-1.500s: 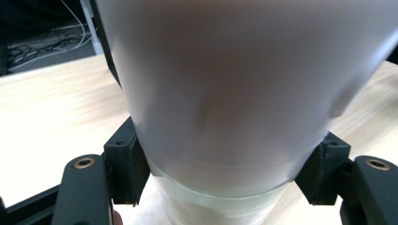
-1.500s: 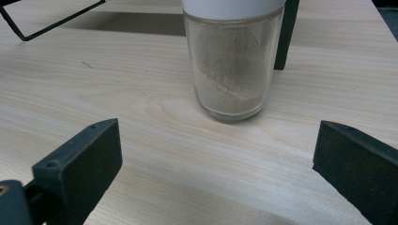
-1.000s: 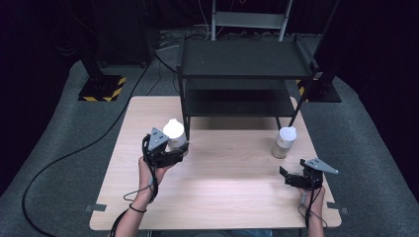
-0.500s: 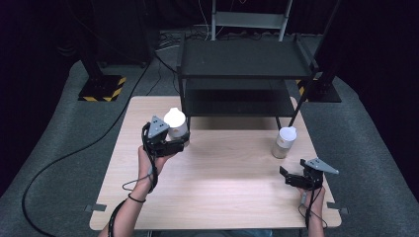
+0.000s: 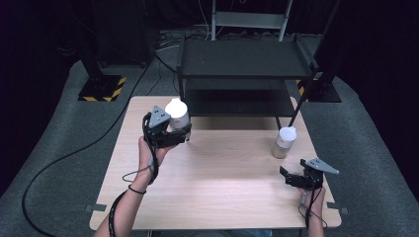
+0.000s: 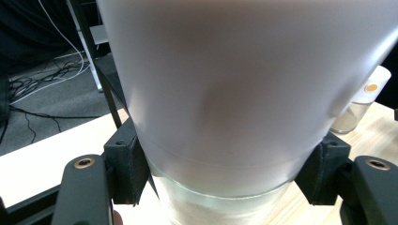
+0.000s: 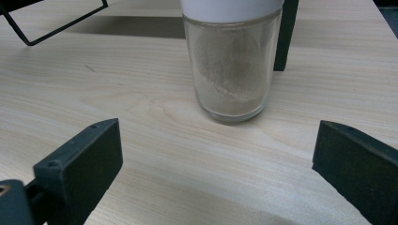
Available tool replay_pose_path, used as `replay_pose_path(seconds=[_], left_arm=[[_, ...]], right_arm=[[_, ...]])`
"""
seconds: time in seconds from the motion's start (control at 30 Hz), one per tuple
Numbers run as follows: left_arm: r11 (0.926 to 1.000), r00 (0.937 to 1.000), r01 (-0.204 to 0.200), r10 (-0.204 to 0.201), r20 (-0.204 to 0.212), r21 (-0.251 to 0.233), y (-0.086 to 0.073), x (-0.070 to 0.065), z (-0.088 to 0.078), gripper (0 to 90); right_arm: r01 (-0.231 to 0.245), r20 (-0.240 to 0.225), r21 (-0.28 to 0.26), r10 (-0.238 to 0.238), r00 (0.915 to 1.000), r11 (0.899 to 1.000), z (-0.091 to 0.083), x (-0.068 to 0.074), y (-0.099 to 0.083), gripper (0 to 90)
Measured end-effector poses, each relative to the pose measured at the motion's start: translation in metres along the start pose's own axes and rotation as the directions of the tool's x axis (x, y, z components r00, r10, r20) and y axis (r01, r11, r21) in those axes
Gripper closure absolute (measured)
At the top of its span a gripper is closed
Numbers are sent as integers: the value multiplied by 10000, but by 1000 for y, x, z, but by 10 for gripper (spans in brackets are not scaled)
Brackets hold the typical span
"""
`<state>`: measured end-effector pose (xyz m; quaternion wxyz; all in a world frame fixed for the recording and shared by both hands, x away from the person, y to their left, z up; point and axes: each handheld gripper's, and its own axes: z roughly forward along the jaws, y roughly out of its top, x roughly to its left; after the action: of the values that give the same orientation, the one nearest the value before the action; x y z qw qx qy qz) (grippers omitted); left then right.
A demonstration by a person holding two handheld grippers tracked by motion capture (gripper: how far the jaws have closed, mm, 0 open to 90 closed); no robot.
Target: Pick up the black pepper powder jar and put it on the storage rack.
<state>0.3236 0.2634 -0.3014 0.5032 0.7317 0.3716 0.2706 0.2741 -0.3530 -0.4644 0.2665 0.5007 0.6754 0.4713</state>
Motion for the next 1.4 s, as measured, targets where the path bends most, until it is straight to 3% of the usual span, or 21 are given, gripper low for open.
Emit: replay_pose_path(seconds=[0.43,1.4], left_arm=[[9997,9998,-221,221,-19,47,22,0,11,307],[9996,9997,-246,246,10,143,51,5,31,307]], right_arm=[[1,-11,-13,-1,10000,10000,0,0,0,9],[21,-18,1,-21,10000,10000,0,0,0,10]])
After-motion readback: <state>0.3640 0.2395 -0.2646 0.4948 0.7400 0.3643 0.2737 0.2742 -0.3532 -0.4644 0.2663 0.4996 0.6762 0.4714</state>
